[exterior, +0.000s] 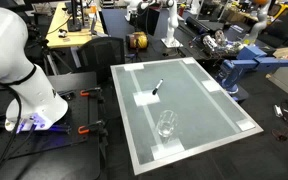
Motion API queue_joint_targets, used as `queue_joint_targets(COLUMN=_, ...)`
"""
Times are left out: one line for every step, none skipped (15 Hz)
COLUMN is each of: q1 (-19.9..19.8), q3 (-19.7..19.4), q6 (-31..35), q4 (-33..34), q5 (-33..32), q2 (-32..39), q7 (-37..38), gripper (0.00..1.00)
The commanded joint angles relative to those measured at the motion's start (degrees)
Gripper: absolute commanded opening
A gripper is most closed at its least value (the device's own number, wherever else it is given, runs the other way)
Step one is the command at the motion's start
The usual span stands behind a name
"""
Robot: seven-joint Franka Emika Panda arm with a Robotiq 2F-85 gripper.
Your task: Pick up the marker from the table and put it in the glass
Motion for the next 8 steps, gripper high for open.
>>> queue_joint_targets(q1=-0.4, q3=0.2, q6=-0.1, q4=0.1, q5=0.2, q2=0.0, q7=-0.3, gripper=1.0)
queue_joint_targets(q1=-0.4, q3=0.2, q6=-0.1, q4=0.1, q5=0.2, q2=0.0, q7=-0.3, gripper=1.0)
queue_joint_targets(q1=-0.4, q3=0.2, q6=-0.1, q4=0.1, q5=0.2, q2=0.0, q7=-0.3, gripper=1.0)
queue_joint_targets(q1=-0.4, q3=0.2, q6=-0.1, q4=0.1, q5=0.2, q2=0.0, q7=-0.3, gripper=1.0)
queue_joint_targets(q1=-0.4, q3=0.2, q6=-0.1, q4=0.1, q5=0.2, q2=0.0, q7=-0.3, gripper=1.0)
queue_joint_targets(q1=-0.4, q3=0.2, q6=-0.1, q4=0.1, q5=0.2, q2=0.0, q7=-0.3, gripper=1.0)
queue_joint_targets(q1=-0.4, q3=0.2, q6=-0.1, q4=0.1, q5=0.2, q2=0.0, q7=-0.3, gripper=1.0)
queue_joint_targets(q1=-0.3, q3=0.2, q6=0.4, q4=-0.1, q5=0.2, q2=0.2, q7=-0.7, gripper=1.0)
